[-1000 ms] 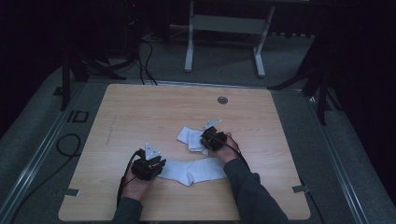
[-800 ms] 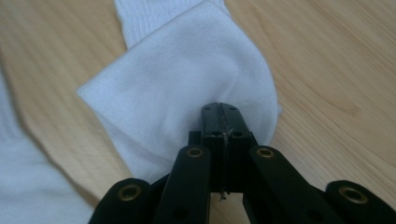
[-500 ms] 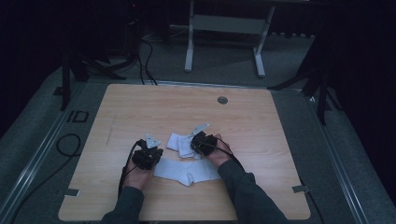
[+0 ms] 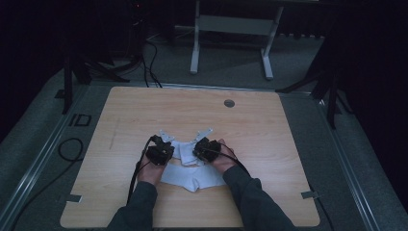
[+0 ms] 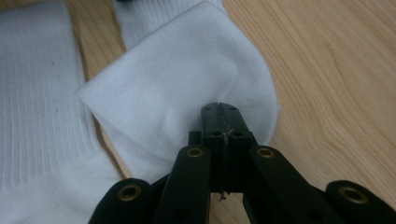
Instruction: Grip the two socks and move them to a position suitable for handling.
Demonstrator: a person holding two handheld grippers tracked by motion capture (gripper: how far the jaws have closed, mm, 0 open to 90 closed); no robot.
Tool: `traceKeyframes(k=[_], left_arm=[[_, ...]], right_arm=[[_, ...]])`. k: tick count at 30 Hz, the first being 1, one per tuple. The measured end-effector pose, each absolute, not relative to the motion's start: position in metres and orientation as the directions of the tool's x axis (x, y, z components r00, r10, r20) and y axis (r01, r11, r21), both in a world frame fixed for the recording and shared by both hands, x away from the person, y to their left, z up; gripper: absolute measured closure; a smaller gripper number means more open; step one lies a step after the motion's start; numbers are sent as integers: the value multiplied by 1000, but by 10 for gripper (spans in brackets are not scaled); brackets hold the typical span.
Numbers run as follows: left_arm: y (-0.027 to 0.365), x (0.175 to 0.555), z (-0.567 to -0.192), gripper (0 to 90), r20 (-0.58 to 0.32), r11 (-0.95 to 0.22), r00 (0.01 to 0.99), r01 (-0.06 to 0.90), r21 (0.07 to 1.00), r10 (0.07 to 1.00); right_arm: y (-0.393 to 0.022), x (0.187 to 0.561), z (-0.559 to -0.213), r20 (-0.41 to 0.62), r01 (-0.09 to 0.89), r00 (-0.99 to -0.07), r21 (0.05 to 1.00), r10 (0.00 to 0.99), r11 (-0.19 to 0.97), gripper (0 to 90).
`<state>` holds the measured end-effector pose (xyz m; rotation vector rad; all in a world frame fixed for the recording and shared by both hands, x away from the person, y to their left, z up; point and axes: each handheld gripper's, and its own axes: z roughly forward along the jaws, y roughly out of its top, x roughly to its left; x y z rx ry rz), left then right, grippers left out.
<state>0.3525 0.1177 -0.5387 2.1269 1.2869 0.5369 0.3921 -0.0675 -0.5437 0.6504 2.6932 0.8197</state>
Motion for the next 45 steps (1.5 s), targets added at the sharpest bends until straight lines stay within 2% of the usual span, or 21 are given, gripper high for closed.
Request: traceKeyframes(k=[7,9,14,20,21,24,25,29,36,45], left_arm=[[114,360,-550,896,49,-383,460,671,635,886],[114,359,-550,897,55,-389,463,668,634,885],[114,359,-550,898,56,-388,461,669,634,886],[113,359,-551,898,65,-392,459,667,634,886],[113,359,-551,898,65,-392,460,666,634,886],[113,359,-551,898,63,-393,462,665,635,885],[113,359,-551,898,63,-393,462,665,635,884],[113,359,-551,898,63,-391,460,666,635,886],[113,359,-550,897,64,-391,459,667,634,886],[112,358,-550,897,69,-393,457,669,631,887]], right_arm=[[-67,391,-543,-110,338,-871,571,478,748,890],[-68,393,-539,-106,332,-877,571,468,751,823],[-78,401,-521,-60,389,-836,637,545,666,711],[-78,412,-528,23,474,-805,625,592,620,642],[-77,413,-530,34,486,-802,617,596,619,655],[-77,413,-534,34,486,-807,605,590,630,866],[-77,412,-533,28,482,-808,605,589,633,883],[-84,409,-524,15,468,-810,620,587,630,885],[-129,410,-495,-33,465,-772,651,635,599,884],[-179,413,-503,-65,515,-724,611,687,601,885]])
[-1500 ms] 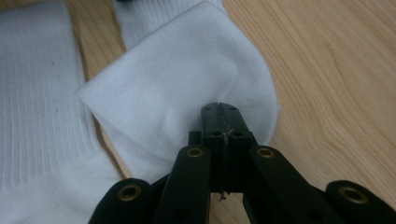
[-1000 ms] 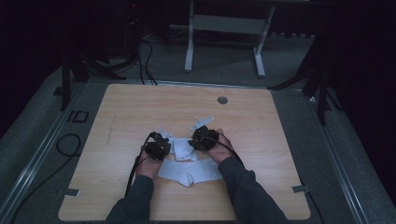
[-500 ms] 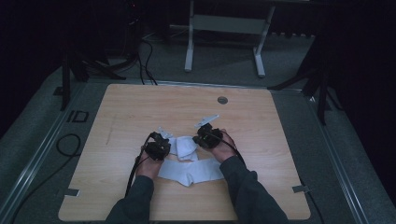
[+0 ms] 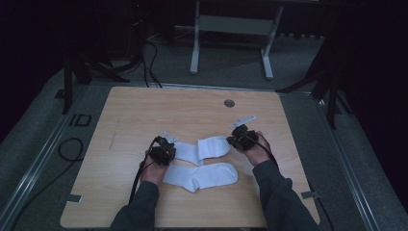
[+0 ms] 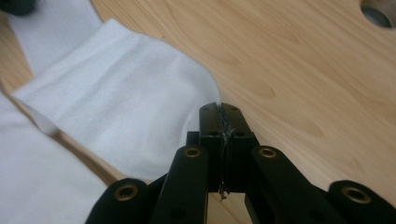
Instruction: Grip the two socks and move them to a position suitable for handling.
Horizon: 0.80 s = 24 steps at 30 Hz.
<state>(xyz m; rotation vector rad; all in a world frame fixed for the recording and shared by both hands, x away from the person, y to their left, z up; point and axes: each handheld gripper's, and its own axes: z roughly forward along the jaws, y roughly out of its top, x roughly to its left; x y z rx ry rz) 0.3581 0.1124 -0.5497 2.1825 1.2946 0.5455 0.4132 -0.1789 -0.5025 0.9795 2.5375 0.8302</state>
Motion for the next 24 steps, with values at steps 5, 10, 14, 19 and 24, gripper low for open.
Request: traceKeyframes(k=[5,10,14,19,24], left_arm=[[112,358,-549,897,69,-391,453,671,630,889],[112,359,-550,897,69,-387,448,671,632,891],[112,359,-550,897,68,-383,445,671,634,893],[112,358,-549,896,57,-373,451,655,657,891],[115,354,-544,859,38,-352,450,640,683,892]], right_arm=[[-197,412,-509,-66,539,-705,597,706,594,884],[-209,413,-516,-57,565,-686,585,725,581,884],[-214,412,-520,-56,573,-681,580,730,579,884],[-217,411,-522,-54,580,-676,576,735,576,884],[-218,411,-521,-64,577,-673,578,737,577,884]])
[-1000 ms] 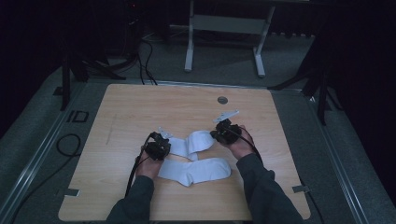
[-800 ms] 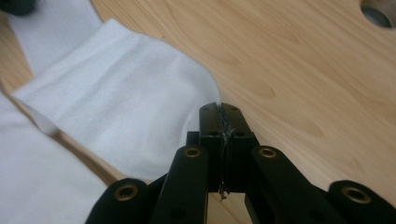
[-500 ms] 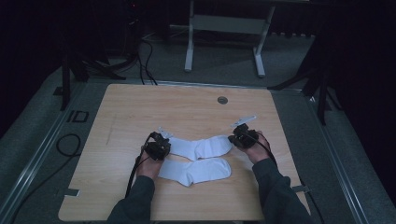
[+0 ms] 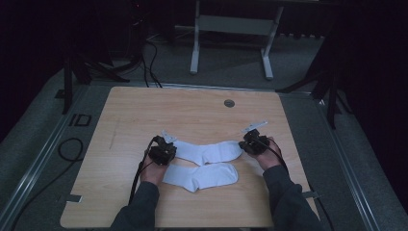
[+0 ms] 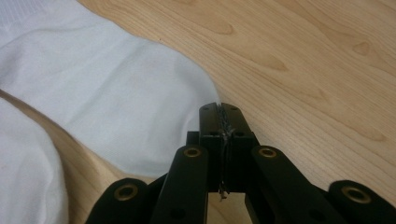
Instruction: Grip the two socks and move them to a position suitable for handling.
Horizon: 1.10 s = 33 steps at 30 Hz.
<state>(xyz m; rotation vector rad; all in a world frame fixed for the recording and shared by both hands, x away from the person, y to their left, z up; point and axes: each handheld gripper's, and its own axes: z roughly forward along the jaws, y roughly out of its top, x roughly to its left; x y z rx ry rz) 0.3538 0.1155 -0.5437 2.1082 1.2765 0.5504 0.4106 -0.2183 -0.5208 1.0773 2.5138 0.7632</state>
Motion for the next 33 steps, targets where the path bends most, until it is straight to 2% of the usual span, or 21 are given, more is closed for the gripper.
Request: traceKeyframes(k=[15,33], left_arm=[[146,327,-526,832,30,-311,425,612,727,905],[173,298,-532,826,34,-267,362,616,741,932]], right_arm=[[-227,411,-521,-74,585,-657,578,750,569,884],[-246,406,-526,-86,604,-636,562,767,565,876]])
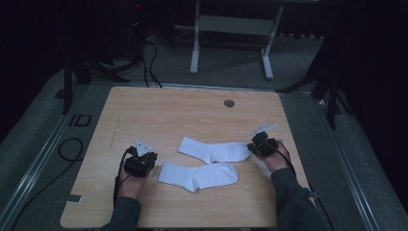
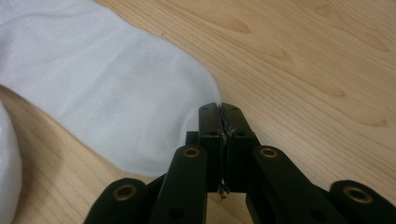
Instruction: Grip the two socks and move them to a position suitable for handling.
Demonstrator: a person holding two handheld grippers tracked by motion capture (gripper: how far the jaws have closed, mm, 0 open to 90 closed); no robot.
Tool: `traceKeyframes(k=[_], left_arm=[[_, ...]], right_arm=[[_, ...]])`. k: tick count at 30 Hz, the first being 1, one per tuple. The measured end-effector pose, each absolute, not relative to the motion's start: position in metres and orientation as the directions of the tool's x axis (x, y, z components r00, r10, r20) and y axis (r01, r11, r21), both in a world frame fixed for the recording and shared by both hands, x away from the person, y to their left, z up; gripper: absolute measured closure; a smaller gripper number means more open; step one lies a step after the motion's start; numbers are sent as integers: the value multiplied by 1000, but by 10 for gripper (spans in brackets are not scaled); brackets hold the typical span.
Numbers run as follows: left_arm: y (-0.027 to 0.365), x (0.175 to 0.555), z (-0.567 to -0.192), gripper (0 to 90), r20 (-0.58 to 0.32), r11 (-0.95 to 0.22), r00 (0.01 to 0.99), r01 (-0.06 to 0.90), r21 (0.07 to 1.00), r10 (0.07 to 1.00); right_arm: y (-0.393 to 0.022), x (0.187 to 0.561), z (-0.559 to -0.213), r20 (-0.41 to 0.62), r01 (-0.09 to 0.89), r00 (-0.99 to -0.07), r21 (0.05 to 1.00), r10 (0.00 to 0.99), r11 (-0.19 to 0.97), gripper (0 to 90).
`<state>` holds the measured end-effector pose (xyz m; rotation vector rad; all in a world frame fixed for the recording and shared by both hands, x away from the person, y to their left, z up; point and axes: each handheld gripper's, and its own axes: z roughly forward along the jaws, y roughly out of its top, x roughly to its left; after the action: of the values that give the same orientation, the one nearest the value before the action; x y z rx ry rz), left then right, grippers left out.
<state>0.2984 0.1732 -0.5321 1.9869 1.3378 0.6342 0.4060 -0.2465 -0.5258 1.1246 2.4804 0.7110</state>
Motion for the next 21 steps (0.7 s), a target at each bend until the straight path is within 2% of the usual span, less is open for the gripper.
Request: traceKeyframes(k=[2,6,9,13,21], left_arm=[[174,295,-533,826,37,-270,363,617,739,931],[177,291,-536,826,43,-279,365,625,729,930],[179,291,-537,826,36,-268,357,628,731,933],[181,291,-538,825,33,-265,355,631,729,934],[179,292,-541,824,26,-263,357,636,725,934]], right_arm=[[-249,405,-525,-83,608,-634,561,769,562,856],[-252,402,-517,-87,596,-635,577,767,558,727],[-250,400,-509,-110,577,-632,594,768,560,663],[-242,398,-498,-122,537,-656,619,745,574,631],[-182,399,-484,-114,406,-772,669,625,623,615]])
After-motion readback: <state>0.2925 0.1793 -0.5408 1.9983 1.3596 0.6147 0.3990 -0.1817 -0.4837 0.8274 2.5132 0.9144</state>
